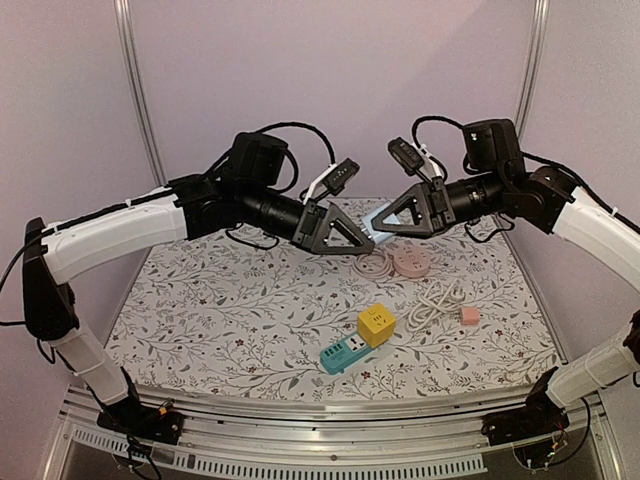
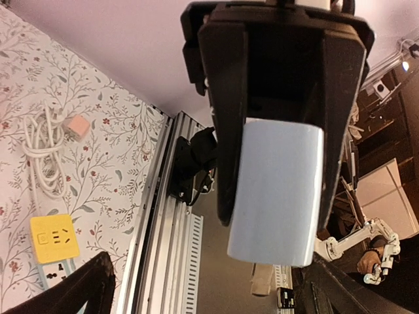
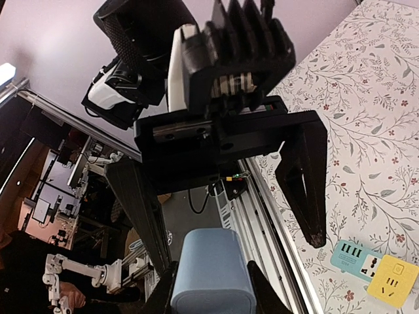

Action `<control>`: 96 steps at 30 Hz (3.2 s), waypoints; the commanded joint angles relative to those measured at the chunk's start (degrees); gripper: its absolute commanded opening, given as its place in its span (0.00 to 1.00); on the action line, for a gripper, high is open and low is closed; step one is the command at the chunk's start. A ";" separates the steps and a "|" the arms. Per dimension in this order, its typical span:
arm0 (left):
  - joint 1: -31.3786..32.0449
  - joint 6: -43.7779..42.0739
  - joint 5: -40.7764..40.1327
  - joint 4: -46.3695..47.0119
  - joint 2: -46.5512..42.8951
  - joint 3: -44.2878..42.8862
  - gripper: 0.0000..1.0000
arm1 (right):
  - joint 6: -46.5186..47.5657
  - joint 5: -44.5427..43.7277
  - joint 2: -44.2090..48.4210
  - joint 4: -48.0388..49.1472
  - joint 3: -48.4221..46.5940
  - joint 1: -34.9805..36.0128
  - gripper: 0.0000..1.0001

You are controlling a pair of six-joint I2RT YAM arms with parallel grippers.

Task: Insert the plug

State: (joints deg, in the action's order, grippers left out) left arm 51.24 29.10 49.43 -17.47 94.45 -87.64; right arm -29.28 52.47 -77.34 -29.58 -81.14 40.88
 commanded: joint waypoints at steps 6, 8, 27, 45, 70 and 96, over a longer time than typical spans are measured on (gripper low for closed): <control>-3.52 -3.60 -12.35 -1.30 -8.30 8.87 0.99 | -0.17 -12.20 0.67 -5.58 1.78 0.32 0.00; -3.61 -6.18 -17.01 -3.69 -9.65 10.60 0.99 | -0.24 -14.14 0.25 -6.64 1.99 0.38 0.00; 6.64 -16.16 -44.57 -13.23 -4.41 20.64 0.99 | -7.28 -36.15 0.61 -14.94 6.16 0.34 0.00; 13.50 -18.61 -51.69 -10.27 13.03 14.78 0.83 | -13.96 -43.46 4.84 -19.04 10.70 0.34 0.00; 15.55 -17.77 -56.40 -12.01 20.78 9.77 0.23 | -14.43 -44.61 5.13 -19.45 11.31 0.38 0.00; -0.95 23.82 -62.77 -12.09 13.74 21.57 0.00 | -20.96 -56.69 3.45 -25.57 9.39 0.33 0.00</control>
State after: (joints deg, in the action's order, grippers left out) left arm 52.60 43.09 -10.55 -26.74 108.29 -67.37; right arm -49.89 -2.79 -73.25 -54.46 -70.50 40.93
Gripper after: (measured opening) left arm 0.516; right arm 0.267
